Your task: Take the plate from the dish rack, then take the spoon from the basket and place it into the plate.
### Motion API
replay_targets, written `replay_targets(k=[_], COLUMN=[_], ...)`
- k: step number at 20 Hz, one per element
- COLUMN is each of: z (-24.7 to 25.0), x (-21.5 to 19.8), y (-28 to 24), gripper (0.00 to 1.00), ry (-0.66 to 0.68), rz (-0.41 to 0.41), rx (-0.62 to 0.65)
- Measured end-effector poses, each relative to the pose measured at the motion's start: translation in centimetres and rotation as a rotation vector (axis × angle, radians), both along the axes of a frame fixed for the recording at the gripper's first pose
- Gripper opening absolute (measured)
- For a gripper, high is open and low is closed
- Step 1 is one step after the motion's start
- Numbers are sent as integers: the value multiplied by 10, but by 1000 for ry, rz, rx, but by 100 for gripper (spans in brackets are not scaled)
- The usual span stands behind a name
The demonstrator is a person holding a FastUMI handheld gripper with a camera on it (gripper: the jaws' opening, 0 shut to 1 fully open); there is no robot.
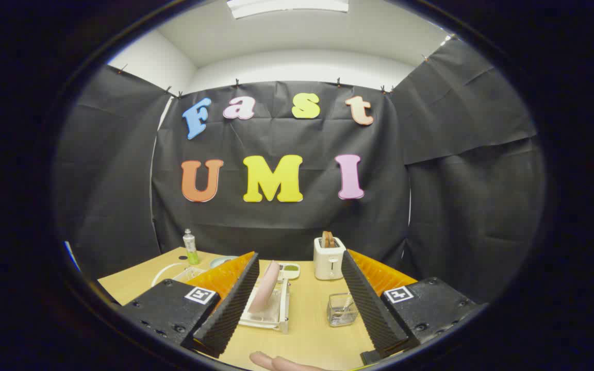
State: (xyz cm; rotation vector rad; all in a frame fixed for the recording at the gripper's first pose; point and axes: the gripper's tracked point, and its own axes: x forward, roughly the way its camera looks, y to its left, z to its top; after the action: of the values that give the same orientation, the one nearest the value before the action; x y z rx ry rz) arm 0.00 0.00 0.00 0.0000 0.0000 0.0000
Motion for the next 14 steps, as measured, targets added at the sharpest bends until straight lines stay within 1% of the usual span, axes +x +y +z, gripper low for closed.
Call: replay_targets(k=[3, 10, 14], z=[1, -14, -19], x=[1, 12, 19], y=[-6, -3, 0], gripper=[100, 100, 100], ry=[0, 17, 35], rz=[0, -5, -1], rx=[23, -15, -2])
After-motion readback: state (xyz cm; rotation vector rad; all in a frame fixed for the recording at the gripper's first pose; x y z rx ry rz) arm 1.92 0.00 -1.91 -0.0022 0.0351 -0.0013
